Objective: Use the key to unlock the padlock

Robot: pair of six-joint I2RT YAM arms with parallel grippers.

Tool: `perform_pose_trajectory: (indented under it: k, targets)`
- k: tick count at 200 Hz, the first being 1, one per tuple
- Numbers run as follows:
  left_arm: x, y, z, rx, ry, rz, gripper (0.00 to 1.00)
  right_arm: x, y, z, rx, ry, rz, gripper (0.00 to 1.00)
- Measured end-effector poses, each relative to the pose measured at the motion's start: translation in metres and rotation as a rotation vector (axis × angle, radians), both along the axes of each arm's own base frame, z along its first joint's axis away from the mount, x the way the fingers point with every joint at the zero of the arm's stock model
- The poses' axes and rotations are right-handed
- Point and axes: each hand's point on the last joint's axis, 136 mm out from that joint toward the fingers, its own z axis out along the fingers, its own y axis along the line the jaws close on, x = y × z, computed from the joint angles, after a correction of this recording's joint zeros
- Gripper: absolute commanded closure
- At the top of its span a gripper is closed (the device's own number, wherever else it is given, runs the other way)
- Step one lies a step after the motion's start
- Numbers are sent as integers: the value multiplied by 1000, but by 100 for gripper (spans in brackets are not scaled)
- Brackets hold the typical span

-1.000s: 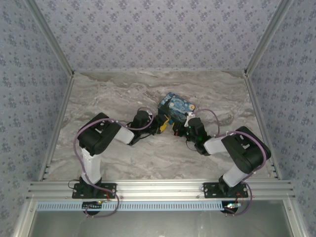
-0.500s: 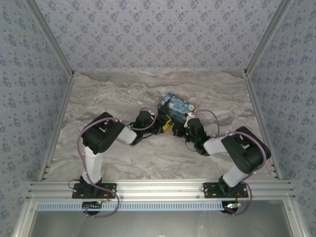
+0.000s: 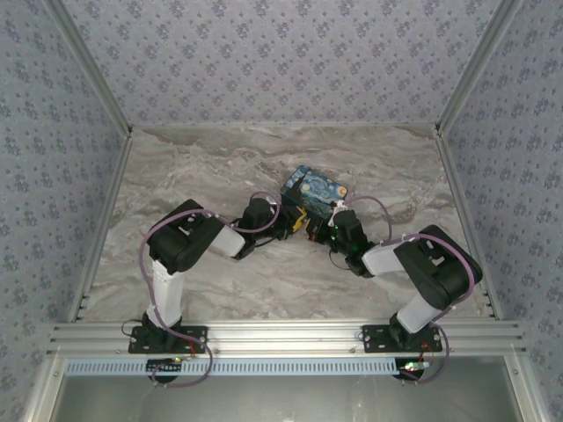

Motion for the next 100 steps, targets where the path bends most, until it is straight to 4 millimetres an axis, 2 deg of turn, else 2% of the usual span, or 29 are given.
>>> perform_pose_trajectory:
  k: [7, 33, 63, 100]
  targets:
    - [0, 0, 0, 0, 0, -1, 87, 0, 0, 0, -1, 2, 0, 85]
    - [0, -2, 4, -6, -14, -5, 100, -2, -2, 4, -10, -1, 1, 71]
    - [0, -2, 4, 4, -13, -4, 100, -1, -7, 14, -16, -25, 2, 62]
    - [-2, 0, 5, 29, -9, -9, 100, -7, -21, 19, -73, -46, -4, 49]
